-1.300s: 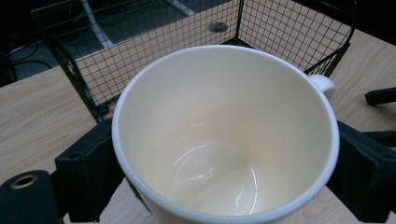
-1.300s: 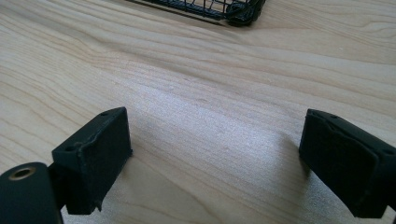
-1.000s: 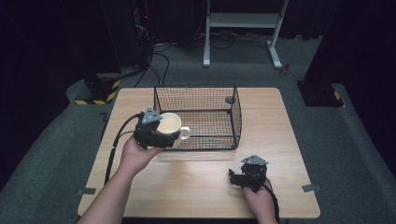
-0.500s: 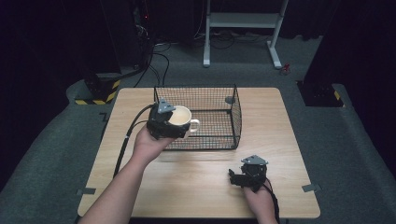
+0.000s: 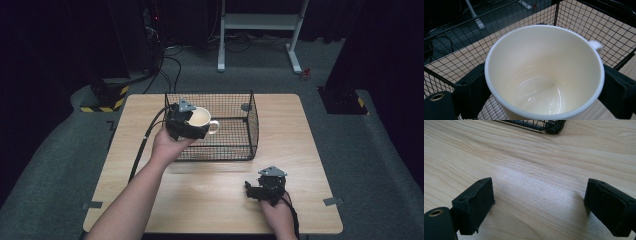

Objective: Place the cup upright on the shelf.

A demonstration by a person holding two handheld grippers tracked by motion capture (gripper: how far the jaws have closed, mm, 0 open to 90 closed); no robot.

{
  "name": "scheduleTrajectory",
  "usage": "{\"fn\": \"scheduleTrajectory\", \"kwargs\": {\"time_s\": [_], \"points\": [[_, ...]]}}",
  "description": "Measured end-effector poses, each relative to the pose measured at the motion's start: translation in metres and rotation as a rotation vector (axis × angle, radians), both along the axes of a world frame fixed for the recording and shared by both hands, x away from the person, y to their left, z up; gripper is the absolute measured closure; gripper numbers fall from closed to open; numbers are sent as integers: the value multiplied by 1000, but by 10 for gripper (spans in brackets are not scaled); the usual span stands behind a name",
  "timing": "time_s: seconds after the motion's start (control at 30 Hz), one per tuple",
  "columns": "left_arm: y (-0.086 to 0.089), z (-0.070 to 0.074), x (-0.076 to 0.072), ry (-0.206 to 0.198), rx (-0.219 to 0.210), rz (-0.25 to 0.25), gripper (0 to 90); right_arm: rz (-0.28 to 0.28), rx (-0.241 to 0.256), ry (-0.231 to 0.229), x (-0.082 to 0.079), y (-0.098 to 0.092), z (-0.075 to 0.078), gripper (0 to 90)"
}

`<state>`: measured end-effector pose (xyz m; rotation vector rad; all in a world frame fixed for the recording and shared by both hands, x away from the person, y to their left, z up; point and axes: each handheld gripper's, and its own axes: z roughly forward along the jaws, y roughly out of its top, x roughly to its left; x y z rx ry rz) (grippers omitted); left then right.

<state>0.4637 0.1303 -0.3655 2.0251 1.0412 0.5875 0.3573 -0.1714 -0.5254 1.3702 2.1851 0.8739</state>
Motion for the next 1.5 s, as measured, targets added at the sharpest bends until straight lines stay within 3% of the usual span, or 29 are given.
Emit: {"fn": "scheduleTrajectory", "kwargs": {"time_s": [0.5,0.7,0.93,1.5], "points": [[-11,0,25,9,4,19,97,6,1,0,0,0,0,88],[-15,-3,37,32,12,28,97,5,3,2,0,0,0,88],[-20,-14,48,62,20,42,98,8,5,2,0,0,0,88],[-28,-43,66,159,90,59,98,12,0,0,0,0,0,88]]}}
